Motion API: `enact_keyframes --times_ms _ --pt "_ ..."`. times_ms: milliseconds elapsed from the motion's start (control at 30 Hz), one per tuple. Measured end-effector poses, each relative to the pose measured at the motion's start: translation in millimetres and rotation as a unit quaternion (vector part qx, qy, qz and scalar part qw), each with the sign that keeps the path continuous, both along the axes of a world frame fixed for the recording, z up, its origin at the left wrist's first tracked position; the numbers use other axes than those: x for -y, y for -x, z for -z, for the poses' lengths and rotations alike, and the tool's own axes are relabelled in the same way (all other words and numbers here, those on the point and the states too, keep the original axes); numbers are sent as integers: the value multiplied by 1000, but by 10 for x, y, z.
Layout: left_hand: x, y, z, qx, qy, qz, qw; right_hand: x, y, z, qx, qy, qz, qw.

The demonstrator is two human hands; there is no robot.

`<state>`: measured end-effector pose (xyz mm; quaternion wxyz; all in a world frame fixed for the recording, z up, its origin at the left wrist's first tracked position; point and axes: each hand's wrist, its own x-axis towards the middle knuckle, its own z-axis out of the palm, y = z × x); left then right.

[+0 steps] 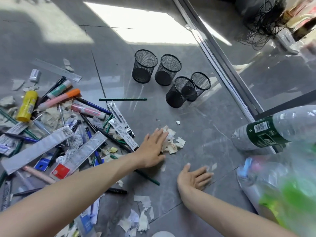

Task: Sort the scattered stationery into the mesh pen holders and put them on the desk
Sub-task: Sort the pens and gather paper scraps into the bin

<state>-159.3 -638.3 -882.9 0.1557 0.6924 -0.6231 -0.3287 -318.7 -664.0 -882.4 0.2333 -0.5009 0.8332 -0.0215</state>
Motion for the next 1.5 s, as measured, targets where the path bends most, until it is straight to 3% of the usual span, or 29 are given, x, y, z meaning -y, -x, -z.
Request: enact_keyframes --times_ms 67,167,267,333,500,733,833,933,1033,1200,1367,1433,1500 --pt "-106 -81 51 24 -5 2 1000 -18 -128 9 7 -21 -43 999" --pt "-212 -175 67 21 0 9 1000 32 -358 31 19 -33 -188 981" --pt "-288 -293 50 21 -9 9 1000 101 -566 -24 118 -25 -376 919" --pt "-329 -402 48 35 -13 11 999 146 -643 -86 174 -10 -439 881" --pt "-349 -556 98 75 -32 30 996 402 -586 -108 103 57 -453 884" --pt "-523 -581 78 123 -32 79 989 1035 -857 -234 51 -25 -450 891" --pt "-623 -691 32 128 -43 88 987 926 -978 -239 59 -71 -513 853" --pt "-663 -783 -42 128 -62 103 984 549 -1010 -198 79 -60 -583 807" --pt "-696 -810 -87 100 -65 92 989 237 -1033 -131 63 -44 -611 788" --pt "-732 -797 -54 44 -18 7 999 255 -1073 -86 13 -56 -593 803" --pt "-849 -823 -88 106 63 -31 992 333 -1023 -138 17 -29 -522 852" --pt "-920 -885 -126 135 141 -31 980 307 -902 -182 -14 9 -527 850" --pt "-1018 -956 -188 129 146 1 981 262 -782 -225 -57 64 -565 820"
